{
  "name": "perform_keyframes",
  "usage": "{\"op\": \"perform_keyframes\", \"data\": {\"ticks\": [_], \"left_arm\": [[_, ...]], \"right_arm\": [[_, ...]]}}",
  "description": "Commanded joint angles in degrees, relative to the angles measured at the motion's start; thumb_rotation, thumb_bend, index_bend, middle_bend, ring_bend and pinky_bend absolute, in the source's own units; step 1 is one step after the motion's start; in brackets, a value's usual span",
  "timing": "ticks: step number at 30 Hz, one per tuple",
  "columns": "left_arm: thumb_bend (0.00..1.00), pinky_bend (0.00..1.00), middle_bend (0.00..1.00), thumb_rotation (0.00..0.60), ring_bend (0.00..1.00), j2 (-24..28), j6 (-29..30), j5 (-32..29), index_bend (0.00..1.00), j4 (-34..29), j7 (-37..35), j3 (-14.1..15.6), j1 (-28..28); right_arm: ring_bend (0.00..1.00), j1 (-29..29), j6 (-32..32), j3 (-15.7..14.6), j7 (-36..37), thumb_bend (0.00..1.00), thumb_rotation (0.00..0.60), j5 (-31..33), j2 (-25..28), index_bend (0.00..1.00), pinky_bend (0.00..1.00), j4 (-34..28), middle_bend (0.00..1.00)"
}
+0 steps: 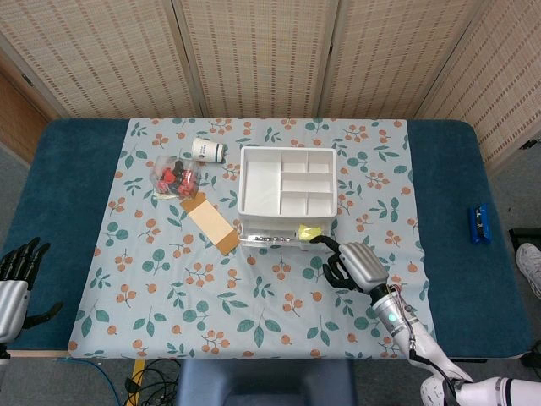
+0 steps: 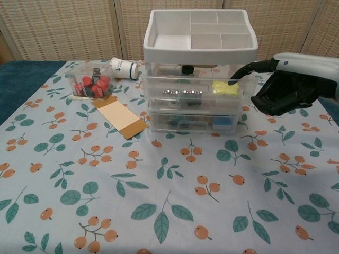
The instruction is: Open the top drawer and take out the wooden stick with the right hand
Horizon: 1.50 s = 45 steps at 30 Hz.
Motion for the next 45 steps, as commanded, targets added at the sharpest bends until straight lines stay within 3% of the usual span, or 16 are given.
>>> {"op": "perform_keyframes", "data": {"ticks": [1,17,26,38,45], "left_arm": [[0.16,0.07,0.0,0.6,0.0,0.0,0.0,0.0,0.03,0.0,0.0,0.0,0.0],[0.16,0.07,0.0,0.6,0.0,-0.1,0.1,0.1,0.03,0.0,0.2,-0.1,-0.2],[0.16,0.07,0.0,0.6,0.0,-0.1,0.1,0.2,0.03,0.0,0.1,0.0,-0.2],[0.16,0.07,0.0,0.6,0.0,-0.1,0.6,0.1,0.03,0.2,-0.2,0.1,0.3],[0.16,0.07,0.0,0.6,0.0,-0.2,0.8,0.2,0.03,0.2,-0.3,0.1,0.4]], "right_arm": [[0.95,-0.4,0.0,-0.7,0.5,0.6,0.6,-0.8,0.7,0.23,0.94,-0.9,0.87],[0.95,-3.9,1.4,-5.8,2.8,0.6,0.6,-8.2,5.0,0.23,0.94,-5.9,0.87],[0.95,-5.5,2.8,-7.2,3.9,0.6,0.6,-11.4,6.3,0.23,0.94,-7.0,0.87],[0.95,-4.7,4.5,-4.9,3.7,0.6,0.6,-15.2,9.2,0.19,0.94,-9.3,0.87],[0.95,-0.1,2.0,0.6,0.5,0.59,0.6,-13.1,12.6,0.19,0.94,-12.1,0.86]]}}
